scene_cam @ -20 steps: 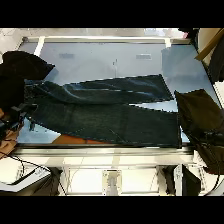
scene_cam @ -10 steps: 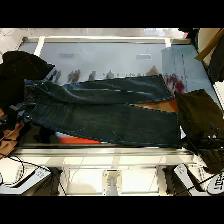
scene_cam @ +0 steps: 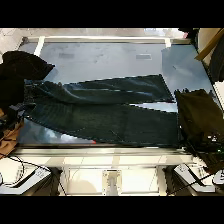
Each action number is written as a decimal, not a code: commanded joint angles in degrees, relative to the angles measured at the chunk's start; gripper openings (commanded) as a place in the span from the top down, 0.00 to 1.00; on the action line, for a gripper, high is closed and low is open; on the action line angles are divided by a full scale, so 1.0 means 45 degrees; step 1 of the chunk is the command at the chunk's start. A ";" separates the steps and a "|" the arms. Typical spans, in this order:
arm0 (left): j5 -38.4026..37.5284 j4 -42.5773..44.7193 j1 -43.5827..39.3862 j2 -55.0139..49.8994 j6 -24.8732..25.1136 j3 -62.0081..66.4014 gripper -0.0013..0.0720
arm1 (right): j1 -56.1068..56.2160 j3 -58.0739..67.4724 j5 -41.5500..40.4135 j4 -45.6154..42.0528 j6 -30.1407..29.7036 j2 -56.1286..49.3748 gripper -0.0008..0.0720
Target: Fold the clothes and pants, and hang the long-sleeved shirts on hangers.
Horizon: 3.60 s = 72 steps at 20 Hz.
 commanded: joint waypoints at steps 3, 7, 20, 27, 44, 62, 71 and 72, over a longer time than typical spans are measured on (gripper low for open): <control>-0.0010 0.0005 0.0015 0.0010 0.0005 0.0010 0.94 | 0.0437 -0.0194 -0.0461 0.0330 -0.0092 -0.0248 0.33; -0.0010 0.0005 0.0015 0.0010 0.0005 0.0010 0.94 | 0.0437 -0.0457 -0.0937 0.0340 0.0044 -0.0248 0.34; -0.0253 0.0806 0.0359 0.0607 -0.0019 0.0520 0.94 | 0.0432 0.1209 0.0753 0.3230 -0.2186 0.0165 0.95; -0.3823 0.6717 0.2239 0.3745 -0.3691 0.2822 0.94 | -0.1073 0.6052 0.3808 0.2540 -0.1923 0.2458 0.95; -0.4857 0.9709 0.0393 0.3701 -0.5013 0.3298 0.94 | 0.5581 0.7621 0.2555 0.1753 0.1030 -0.1671 0.32; -0.4862 0.9709 0.0398 0.3701 -0.5013 0.3293 0.94 | 0.6625 0.1030 0.0947 0.2225 -0.0505 -0.2210 0.47; -0.4862 0.9714 0.0398 0.3701 -0.5008 0.3293 0.94 | 0.7660 0.1035 0.1151 0.2783 -0.0408 -0.2798 0.47; -0.4862 0.9714 0.0403 0.3701 -0.5008 0.3293 0.94 | 0.7660 0.1035 0.1273 0.3152 -0.0597 -0.2958 0.47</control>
